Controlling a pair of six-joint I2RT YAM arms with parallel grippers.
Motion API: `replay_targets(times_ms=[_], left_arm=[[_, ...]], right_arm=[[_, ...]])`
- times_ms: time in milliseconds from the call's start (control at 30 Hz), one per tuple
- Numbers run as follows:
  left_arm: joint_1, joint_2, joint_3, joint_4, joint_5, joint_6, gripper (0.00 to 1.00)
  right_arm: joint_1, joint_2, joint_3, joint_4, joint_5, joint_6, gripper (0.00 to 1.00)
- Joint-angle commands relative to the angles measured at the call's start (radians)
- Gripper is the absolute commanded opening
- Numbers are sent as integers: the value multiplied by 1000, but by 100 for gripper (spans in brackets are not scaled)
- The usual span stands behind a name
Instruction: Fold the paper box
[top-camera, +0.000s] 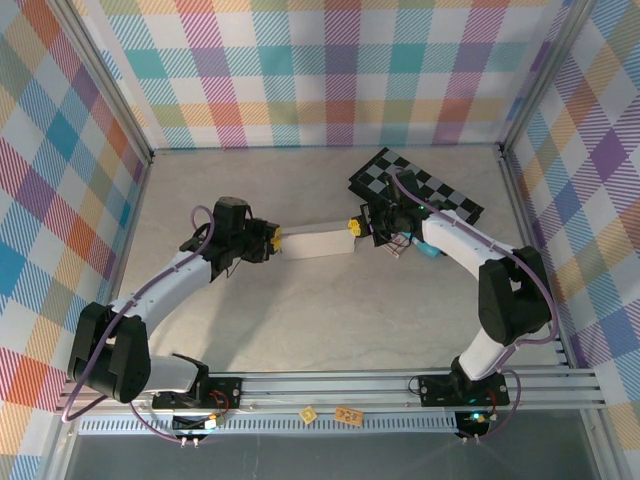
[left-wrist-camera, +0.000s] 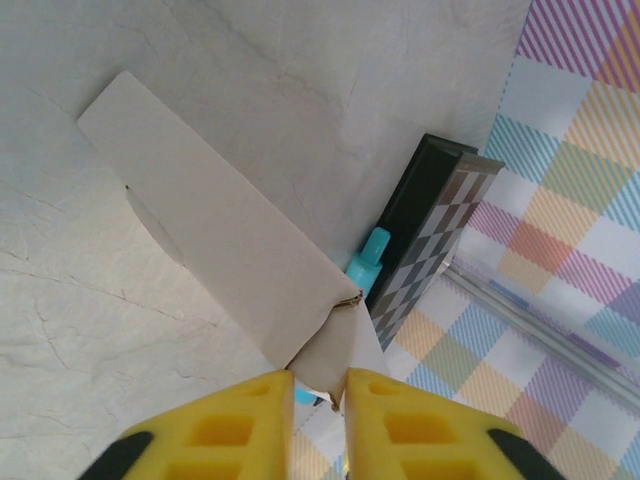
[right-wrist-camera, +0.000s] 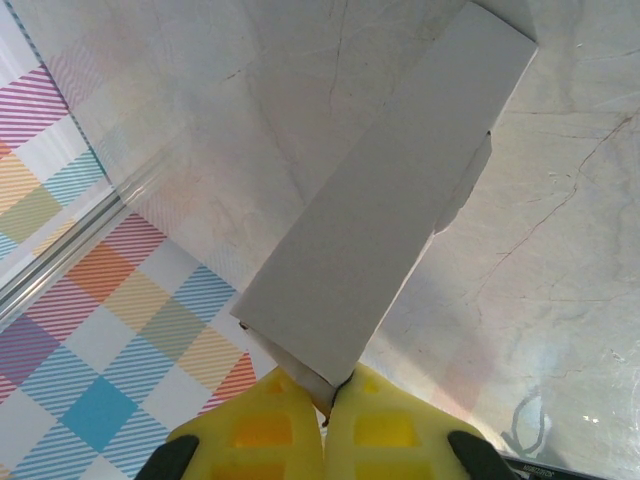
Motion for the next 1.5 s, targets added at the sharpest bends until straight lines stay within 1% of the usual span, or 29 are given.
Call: replay_targets(times_ms=[0, 100, 267, 367, 400, 467, 600, 700, 733, 767, 833, 933, 1000, 1133, 1233, 1367, 1467], left_arm=[[-9, 31, -16, -107, 19, 34, 17], [-9, 36, -9, -175, 17, 43, 15], [-9, 52, -5, -213, 25, 39, 13], [-4, 65, -11, -219, 36, 25, 14], [2, 68, -12, -210, 41, 24, 17], [18, 73, 7, -221, 51, 41, 29], [40, 55, 88, -284, 45, 120, 38], [49, 20, 151, -356, 18, 163, 49], [51, 12, 164, -371, 16, 170, 52], [51, 6, 163, -368, 19, 165, 52], [51, 5, 135, -310, 39, 143, 52], [50, 20, 69, -148, 68, 82, 50], [43, 30, 67, -94, 64, 72, 50], [20, 64, 95, -87, 90, 94, 49], [-1, 87, 68, -87, 109, 94, 44], [-6, 81, -12, -65, 85, 76, 34], [-4, 91, -22, -54, 86, 83, 30]], right_arm=[[0, 47, -8, -122, 59, 24, 6], [0, 48, -4, -125, 59, 25, 6], [0, 53, 0, -129, 60, 23, 6], [1, 57, 6, -141, 61, 23, 6], [1, 58, 10, -149, 62, 21, 6], [1, 60, 13, -155, 65, 19, 5], [0, 65, 16, -167, 70, 22, 5], [0, 67, 19, -168, 70, 23, 5], [0, 66, 21, -168, 70, 22, 5], [1, 66, 22, -168, 70, 22, 5], [0, 67, 20, -167, 70, 22, 5], [0, 65, 16, -168, 68, 21, 5], [0, 63, 14, -168, 70, 22, 5], [1, 62, 12, -170, 71, 22, 5], [0, 59, 12, -175, 75, 22, 5], [1, 61, 13, -190, 74, 20, 5], [0, 60, 13, -209, 72, 15, 7]])
